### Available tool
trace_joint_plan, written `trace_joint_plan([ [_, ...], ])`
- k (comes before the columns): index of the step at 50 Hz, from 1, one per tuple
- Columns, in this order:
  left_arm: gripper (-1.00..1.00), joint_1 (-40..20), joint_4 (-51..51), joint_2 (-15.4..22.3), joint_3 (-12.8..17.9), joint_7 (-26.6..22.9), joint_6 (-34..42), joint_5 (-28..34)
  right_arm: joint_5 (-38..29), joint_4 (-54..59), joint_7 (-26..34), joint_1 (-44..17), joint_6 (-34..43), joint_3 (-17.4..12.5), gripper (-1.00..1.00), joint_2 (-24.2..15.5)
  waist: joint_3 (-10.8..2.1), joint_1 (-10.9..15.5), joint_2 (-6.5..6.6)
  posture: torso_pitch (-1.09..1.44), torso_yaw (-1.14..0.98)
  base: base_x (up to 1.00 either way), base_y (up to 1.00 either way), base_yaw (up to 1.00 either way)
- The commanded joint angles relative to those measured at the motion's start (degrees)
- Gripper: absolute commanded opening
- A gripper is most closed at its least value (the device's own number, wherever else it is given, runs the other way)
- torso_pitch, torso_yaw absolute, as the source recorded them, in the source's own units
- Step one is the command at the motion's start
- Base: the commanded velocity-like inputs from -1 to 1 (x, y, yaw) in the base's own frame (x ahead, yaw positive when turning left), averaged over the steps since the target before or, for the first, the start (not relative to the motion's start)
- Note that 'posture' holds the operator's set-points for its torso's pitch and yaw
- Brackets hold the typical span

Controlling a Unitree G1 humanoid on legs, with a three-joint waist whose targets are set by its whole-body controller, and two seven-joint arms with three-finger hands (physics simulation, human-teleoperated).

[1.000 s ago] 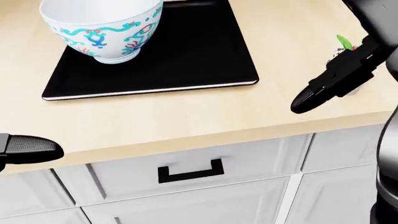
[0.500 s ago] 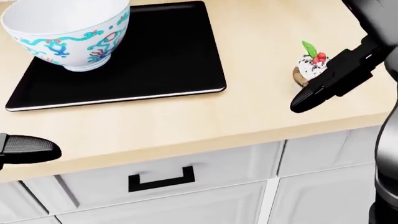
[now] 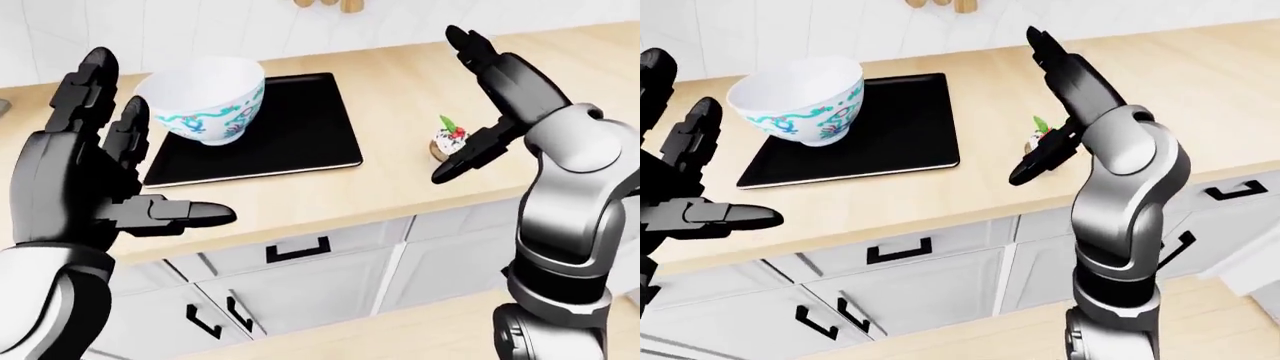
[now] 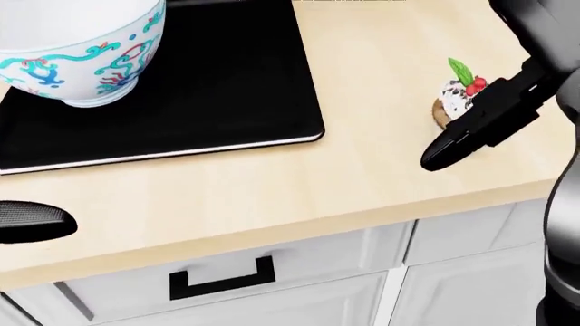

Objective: Pick up the bowl with donut and place it on the tray. Pick up the cupcake and place it on the tray.

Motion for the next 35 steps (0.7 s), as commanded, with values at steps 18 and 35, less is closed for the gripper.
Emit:
trace_joint_plan([
  [18, 1.0, 1.0, 0.5, 1.8, -0.2, 1.7, -4.8, -0.8, 0.2, 4.4, -6.1, 1.0, -4.1, -1.5, 1.0, -1.1, -1.42, 0.1, -0.43, 0.0, 0.0, 0.0, 0.0, 0.0],
  [35, 1.0, 1.1, 0.9, 0.5, -0.8, -0.8, -5.2, 2.3, 1.5, 19.0, -15.2, 0.0, -9.3, -1.7, 1.0, -2.2, -1.64, 0.3, -0.41, 0.0, 0.0, 0.0, 0.0, 0.0],
])
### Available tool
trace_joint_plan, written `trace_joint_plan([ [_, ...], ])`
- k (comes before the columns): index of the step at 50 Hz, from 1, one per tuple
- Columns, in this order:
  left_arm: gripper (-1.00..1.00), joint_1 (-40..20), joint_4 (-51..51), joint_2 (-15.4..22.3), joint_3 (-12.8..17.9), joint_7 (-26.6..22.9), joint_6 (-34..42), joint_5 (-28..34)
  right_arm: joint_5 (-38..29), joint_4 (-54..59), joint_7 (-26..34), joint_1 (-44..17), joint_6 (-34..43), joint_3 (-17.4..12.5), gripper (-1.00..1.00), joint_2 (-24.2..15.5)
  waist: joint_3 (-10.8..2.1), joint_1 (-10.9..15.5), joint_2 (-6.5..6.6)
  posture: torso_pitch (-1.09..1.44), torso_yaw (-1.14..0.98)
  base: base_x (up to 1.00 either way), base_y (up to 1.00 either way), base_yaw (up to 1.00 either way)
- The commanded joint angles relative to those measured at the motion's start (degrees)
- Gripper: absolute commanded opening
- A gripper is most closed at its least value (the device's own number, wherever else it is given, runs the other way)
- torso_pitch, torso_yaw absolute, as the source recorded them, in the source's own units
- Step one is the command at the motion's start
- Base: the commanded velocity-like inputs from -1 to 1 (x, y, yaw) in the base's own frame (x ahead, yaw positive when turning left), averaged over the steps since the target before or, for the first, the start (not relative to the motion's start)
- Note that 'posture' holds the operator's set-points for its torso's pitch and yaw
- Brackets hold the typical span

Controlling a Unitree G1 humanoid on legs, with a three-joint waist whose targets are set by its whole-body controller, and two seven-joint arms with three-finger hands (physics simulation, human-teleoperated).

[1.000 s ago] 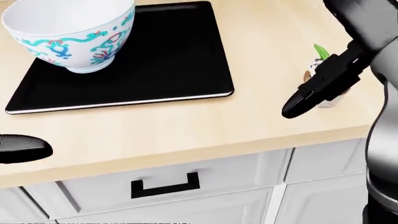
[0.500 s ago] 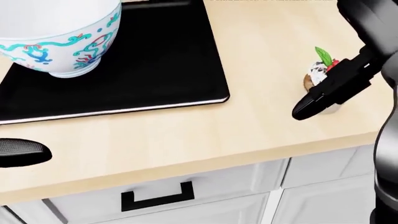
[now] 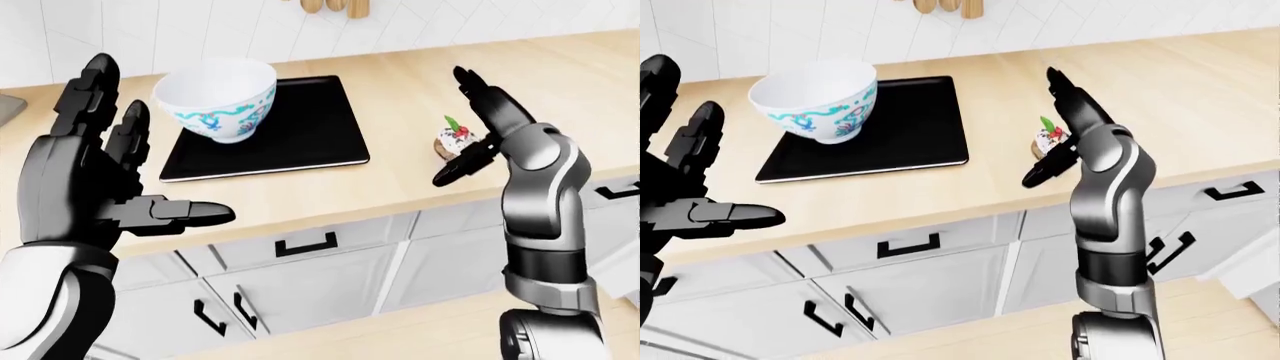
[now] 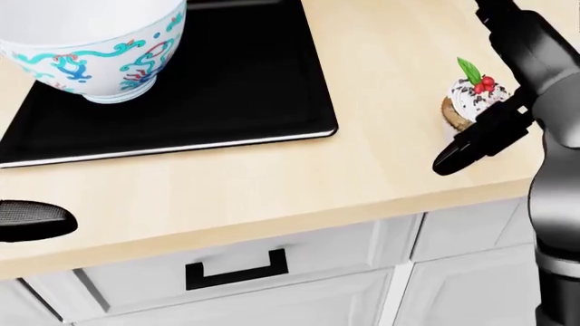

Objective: Pick up the bowl with donut and place it on the tray. Pick up the cupcake and place it on the tray.

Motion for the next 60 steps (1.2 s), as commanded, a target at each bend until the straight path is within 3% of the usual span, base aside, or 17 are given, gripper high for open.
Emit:
trace_joint_plan([
  [1, 1.0, -1.2, -1.0, 0.7, 0.7, 0.0, -1.2, 0.2, 0.1, -0.1, -2.6, -2.4, -2.0, -0.7, 1.0, -0.9, -1.33, 0.0, -0.07, 0.0, 0.0, 0.0, 0.0, 0.0],
  [16, 1.0, -1.1, -1.4, 0.3, 0.9, -0.2, -0.9, 0.4, 2.3, 12.1, -8.8, -5.5, -5.0, -0.4, 1.0, -2.2, -1.67, 0.2, -0.15, 0.0, 0.0, 0.0, 0.0, 0.0],
  [28, 1.0, -0.5, -0.8, -0.1, 0.3, -1.0, -1.9, 1.8, 3.0, 16.0, -10.5, -5.2, -6.1, 0.0, 1.0, -2.4, -1.93, 0.3, -0.26, 0.0, 0.0, 0.0, 0.0, 0.0],
  [29, 1.0, -0.4, -0.8, -0.2, 0.1, -1.2, -2.0, 2.0, 2.9, 15.7, -10.4, -4.8, -6.0, 0.0, 0.58, -2.3, -1.95, 0.3, -0.28, 0.0, 0.0, 0.0, 0.0, 0.0],
  [30, 1.0, -0.4, -0.7, -0.3, 0.1, -1.3, -2.1, 2.2, 2.9, 15.8, -10.5, -4.6, -6.2, 0.0, 0.47, -2.2, -1.93, 0.3, -0.32, 0.0, 0.0, 0.0, 0.0, 0.0],
  [35, 1.0, -0.6, -0.9, -0.3, 0.4, -1.5, -1.7, 2.2, 2.9, 15.7, -10.6, -4.3, -6.2, -0.1, 0.36, -2.2, -2.01, 0.3, -0.46, 0.0, 0.0, 0.0, 0.0, 0.0],
  [36, 1.0, -0.7, -1.1, -0.3, 0.5, -1.5, -1.5, 2.1, 2.8, 15.4, -10.6, -3.9, -6.2, -0.1, 0.04, -2.1, -2.02, 0.3, -0.48, 0.0, 0.0, 0.0, 0.0, 0.0],
  [37, 1.0, -0.9, -1.2, -0.3, 0.7, -1.5, -1.3, 1.9, 2.9, 15.6, -10.8, -3.8, -6.4, -0.2, -0.15, -2.1, -2.03, 0.3, -0.51, 0.0, 0.0, 0.0, 0.0, 0.0],
  [43, 1.0, -1.4, -1.4, -0.1, 1.0, -1.1, -0.5, 1.3, 2.8, 15.8, -11.0, -4.3, -6.3, -0.2, -0.36, -2.3, -2.01, 0.4, -0.53, 0.0, 0.0, 0.0, 0.0, 0.0],
  [47, 1.0, -1.6, -1.9, 0.0, 1.1, -0.6, 0.1, 0.5, 2.7, 15.3, -11.1, -4.8, -6.1, -0.2, -0.69, -2.4, -1.99, 0.3, -0.49, 0.0, 0.0, 0.0, 0.0, 0.0],
  [49, 1.0, -1.7, -1.9, 0.1, 1.2, -0.4, 0.1, 0.3, 2.6, 14.6, -10.9, -4.8, -5.8, -0.1, -0.96, -2.3, -1.97, 0.4, -0.49, 0.0, 0.0, 0.0, 0.0, 0.0],
  [60, 1.0, -0.2, -1.2, -0.2, 0.5, -1.1, -1.8, 1.5, 2.6, 13.9, -11.2, -5.5, -5.7, 0.1, -1.0, -1.9, -1.89, 0.3, -0.35, 0.0, 0.0, 0.0, 0.0, 0.0],
])
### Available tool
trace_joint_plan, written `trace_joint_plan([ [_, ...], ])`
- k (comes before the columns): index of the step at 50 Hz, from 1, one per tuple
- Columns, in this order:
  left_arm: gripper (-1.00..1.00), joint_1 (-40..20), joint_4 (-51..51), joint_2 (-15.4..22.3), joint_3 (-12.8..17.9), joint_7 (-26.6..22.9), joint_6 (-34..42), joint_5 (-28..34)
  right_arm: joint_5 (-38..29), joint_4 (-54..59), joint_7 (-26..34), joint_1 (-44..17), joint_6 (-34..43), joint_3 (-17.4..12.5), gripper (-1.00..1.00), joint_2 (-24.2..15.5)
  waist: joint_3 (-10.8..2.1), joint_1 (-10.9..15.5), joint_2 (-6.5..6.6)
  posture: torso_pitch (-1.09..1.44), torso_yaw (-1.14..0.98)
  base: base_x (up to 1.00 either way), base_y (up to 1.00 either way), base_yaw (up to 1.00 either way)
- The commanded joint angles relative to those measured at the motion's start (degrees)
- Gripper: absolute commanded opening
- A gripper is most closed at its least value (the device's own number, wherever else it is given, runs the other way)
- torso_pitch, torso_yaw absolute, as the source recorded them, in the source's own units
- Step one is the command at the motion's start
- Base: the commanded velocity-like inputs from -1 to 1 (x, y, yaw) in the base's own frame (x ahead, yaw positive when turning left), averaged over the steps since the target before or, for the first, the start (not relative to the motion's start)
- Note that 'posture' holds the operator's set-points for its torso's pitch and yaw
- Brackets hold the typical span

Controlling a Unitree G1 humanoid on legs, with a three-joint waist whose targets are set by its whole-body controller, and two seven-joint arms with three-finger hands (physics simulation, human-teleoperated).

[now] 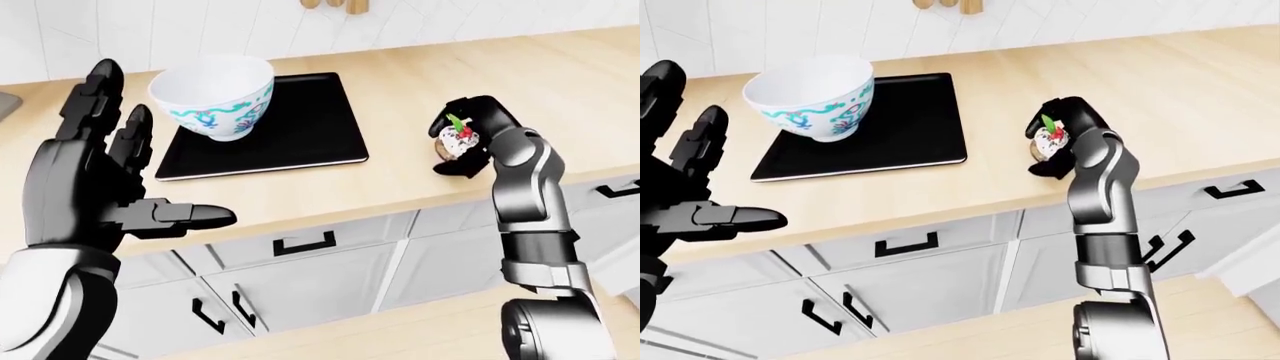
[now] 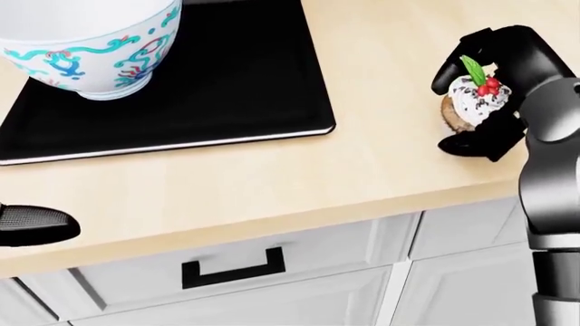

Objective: Pick up the bowl with donut and place it on the tray. Pick up the cupcake and place it on the tray.

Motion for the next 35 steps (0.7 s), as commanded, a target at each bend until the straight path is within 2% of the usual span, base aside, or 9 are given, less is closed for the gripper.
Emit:
trace_joint_plan([
  [1, 1.0, -0.8, -0.8, 0.6, 0.5, -0.3, -2.3, 0.8, -0.5, -3.2, -0.6, -2.5, -0.4, -0.5, -1.0, -0.6, -1.47, 0.0, -0.14, 0.0, 0.0, 0.0, 0.0, 0.0],
  [11, 1.0, -1.1, -1.1, 0.3, 0.8, -0.8, -1.8, 1.2, -3.2, -7.7, 2.7, -8.0, 3.6, 1.5, -1.0, 1.5, -1.22, -0.2, 0.14, 0.0, 0.0, 0.0, 0.0, 0.0],
  [15, 1.0, -1.5, -1.1, 0.6, 1.5, -0.9, -1.3, 0.6, -3.9, -5.6, 2.4, -12.8, 4.4, 2.8, -1.0, 3.8, -1.18, -0.3, 0.26, 0.0, 0.0, 0.0, 0.0, 0.0],
  [28, 1.0, -0.4, -0.8, 0.8, 1.7, -0.8, -2.5, 0.3, -2.2, 4.5, -5.2, -21.8, 2.7, 6.3, -1.0, 12.7, -1.07, -0.5, 1.1, 0.0, 0.0, 0.0, 0.0, 0.0],
  [35, 1.0, 0.2, -0.8, 0.9, 2.7, -1.2, -2.6, -0.1, 0.7, 10.5, -10.1, -23.8, 0.6, 7.2, -1.0, 16.4, -1.05, -0.4, 1.42, 0.0, 0.0, 0.0, 0.0, 0.0],
])
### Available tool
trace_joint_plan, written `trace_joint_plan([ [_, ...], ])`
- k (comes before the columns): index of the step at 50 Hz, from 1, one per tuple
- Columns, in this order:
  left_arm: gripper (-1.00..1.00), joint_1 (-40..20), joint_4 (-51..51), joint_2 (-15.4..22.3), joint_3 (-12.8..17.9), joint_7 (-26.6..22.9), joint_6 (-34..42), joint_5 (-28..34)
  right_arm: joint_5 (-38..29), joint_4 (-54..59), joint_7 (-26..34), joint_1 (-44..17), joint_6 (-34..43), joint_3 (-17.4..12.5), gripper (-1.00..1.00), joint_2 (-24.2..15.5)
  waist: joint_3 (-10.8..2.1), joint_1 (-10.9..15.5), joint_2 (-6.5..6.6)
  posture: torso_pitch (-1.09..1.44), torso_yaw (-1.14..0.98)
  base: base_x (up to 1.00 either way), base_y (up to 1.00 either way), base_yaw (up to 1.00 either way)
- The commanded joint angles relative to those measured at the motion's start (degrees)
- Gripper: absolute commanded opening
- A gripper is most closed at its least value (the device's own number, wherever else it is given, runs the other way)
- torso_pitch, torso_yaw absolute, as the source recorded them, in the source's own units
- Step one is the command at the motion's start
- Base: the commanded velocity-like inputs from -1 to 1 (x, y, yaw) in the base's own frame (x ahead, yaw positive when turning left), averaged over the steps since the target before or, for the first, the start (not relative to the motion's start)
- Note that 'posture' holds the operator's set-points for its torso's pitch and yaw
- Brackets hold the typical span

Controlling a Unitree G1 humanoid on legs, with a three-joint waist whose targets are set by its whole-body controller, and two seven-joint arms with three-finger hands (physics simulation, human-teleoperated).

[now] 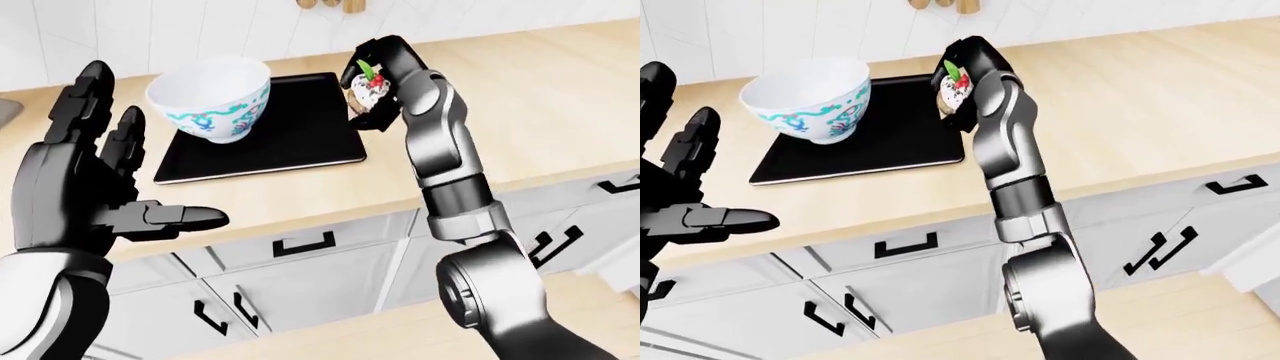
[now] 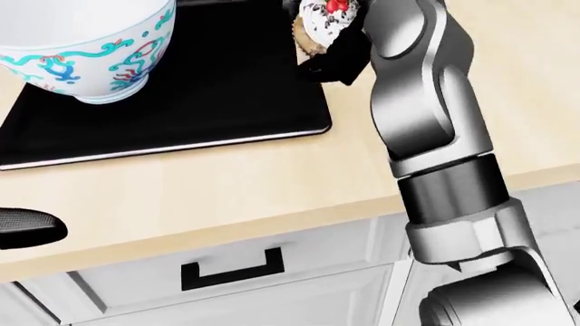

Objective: Pick up the bowl with donut and place it on the tray. Pick up the cupcake and place it on the tray.

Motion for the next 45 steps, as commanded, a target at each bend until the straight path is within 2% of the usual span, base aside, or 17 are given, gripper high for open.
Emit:
trace_joint_plan([
  [1, 1.0, -1.0, -1.1, 0.8, 1.0, 0.1, -1.6, -0.1, 0.9, -0.5, -3.0, -2.5, -2.2, -0.1, -1.0, 0.2, -1.48, 0.0, 0.28, 0.0, 0.0, 0.0, 0.0, 0.0],
  [6, 1.0, -0.5, -0.6, 0.7, 0.0, -0.1, -2.5, 0.7, 2.6, 4.0, -6.3, -4.1, -4.2, 0.3, -1.0, 1.9, -1.57, 0.0, 0.45, 0.0, 0.0, 0.0, 0.0, 0.0],
  [11, 1.0, -1.2, -1.8, 1.0, 2.1, 0.2, -0.6, -1.2, 4.9, 10.6, -10.4, -5.9, -7.5, 0.5, -1.0, 3.3, -1.63, -0.1, 0.68, 0.0, 0.0, 0.0, 0.0, 0.0],
  [17, 1.0, -0.4, -1.7, 1.6, 2.9, 0.5, -1.3, -2.4, 6.3, 16.5, -13.9, -8.4, -9.9, 1.1, -1.0, 4.8, -1.54, -0.2, 0.95, 0.0, 0.0, 0.0, 0.0, 0.0],
  [35, 1.0, 0.7, -0.7, 2.1, 2.0, 0.9, -3.3, -2.4, 5.3, 31.5, -24.8, -10.6, -18.8, 2.4, -1.0, 9.2, -1.7, -0.3, 1.53, 0.0, 0.0, 0.0, 0.0, 0.0],
  [42, 1.0, 1.8, -0.7, 1.6, 2.2, -0.1, -4.1, -1.5, 5.0, 34.3, -26.6, -10.9, -19.6, 2.5, -1.0, 9.8, -1.7, -0.2, 1.52, 0.0, 0.0, 0.0, 0.0, 0.0],
  [45, 1.0, 1.9, -0.6, 1.4, 2.2, -0.5, -4.2, -1.1, 4.8, 34.6, -26.9, -11.0, -19.3, 2.6, -0.91, 10.0, -1.75, -0.2, 1.5, 0.0, 0.0, 0.0, 0.0, 0.0],
])
